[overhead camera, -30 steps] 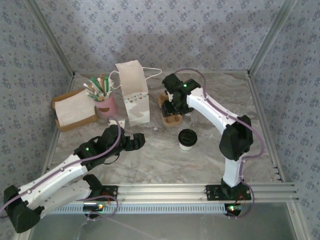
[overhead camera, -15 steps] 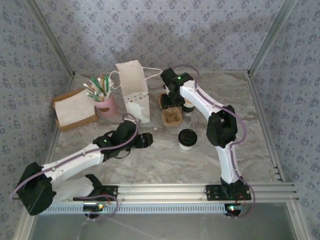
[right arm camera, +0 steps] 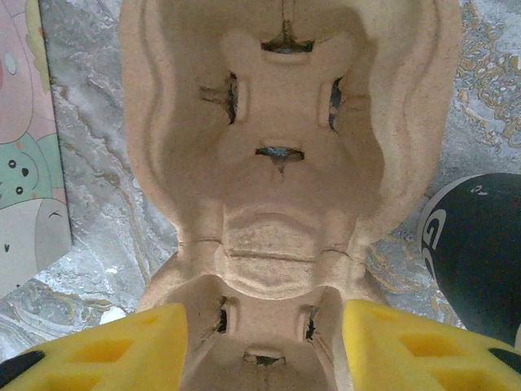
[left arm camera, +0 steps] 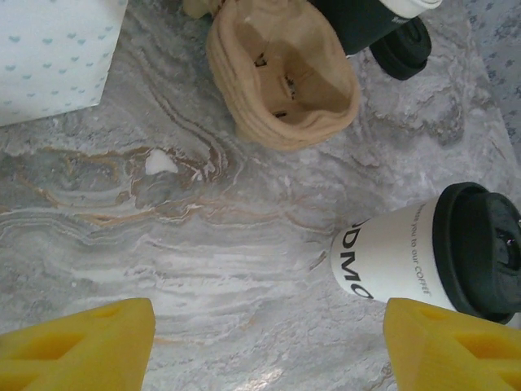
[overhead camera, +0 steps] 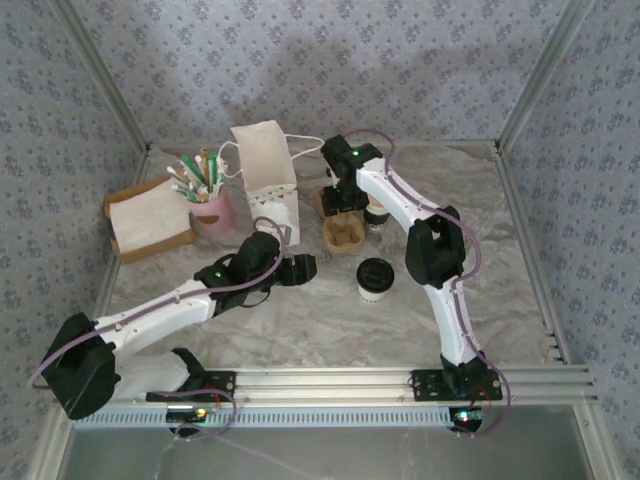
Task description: Pack the takeout coffee
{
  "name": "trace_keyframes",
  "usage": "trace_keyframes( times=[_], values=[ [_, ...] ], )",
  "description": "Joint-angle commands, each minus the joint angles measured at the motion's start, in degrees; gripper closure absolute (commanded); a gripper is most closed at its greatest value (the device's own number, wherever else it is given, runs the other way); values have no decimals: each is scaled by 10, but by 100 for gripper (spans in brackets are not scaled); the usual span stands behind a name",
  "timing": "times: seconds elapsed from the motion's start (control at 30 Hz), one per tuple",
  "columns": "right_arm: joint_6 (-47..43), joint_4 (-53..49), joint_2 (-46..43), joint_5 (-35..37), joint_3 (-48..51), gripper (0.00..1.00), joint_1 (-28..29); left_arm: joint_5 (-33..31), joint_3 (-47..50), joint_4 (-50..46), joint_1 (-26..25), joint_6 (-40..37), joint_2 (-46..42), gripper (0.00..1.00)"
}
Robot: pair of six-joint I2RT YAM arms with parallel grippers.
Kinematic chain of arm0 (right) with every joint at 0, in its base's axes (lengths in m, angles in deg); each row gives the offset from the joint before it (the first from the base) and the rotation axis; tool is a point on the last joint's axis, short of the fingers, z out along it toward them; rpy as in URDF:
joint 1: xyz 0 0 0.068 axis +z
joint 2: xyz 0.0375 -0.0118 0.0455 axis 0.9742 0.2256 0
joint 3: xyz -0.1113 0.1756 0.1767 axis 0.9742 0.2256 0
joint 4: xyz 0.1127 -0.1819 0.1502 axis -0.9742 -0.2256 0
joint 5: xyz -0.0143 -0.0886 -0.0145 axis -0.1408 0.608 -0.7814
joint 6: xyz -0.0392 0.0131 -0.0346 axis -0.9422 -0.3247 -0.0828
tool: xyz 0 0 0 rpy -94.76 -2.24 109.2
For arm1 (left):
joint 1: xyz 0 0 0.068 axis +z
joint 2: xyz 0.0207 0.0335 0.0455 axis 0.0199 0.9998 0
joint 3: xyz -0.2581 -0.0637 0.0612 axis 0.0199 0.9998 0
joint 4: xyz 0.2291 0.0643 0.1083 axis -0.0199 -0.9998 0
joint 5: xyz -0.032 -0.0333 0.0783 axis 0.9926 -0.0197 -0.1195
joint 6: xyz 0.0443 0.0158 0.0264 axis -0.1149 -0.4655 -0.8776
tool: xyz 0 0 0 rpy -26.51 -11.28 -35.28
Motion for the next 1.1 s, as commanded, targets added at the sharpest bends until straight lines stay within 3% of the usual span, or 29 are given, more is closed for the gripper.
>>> trace_keyframes(
  times=[0.0, 1.07],
  values=[
    [-12, -14, 17, -5, -21, 45, -3, 3, -26, 29, 2, -15, 4, 24],
    [-11, -28, 69, -4, -64, 46, -2, -7, -27, 19, 3, -22, -4, 23]
  ],
)
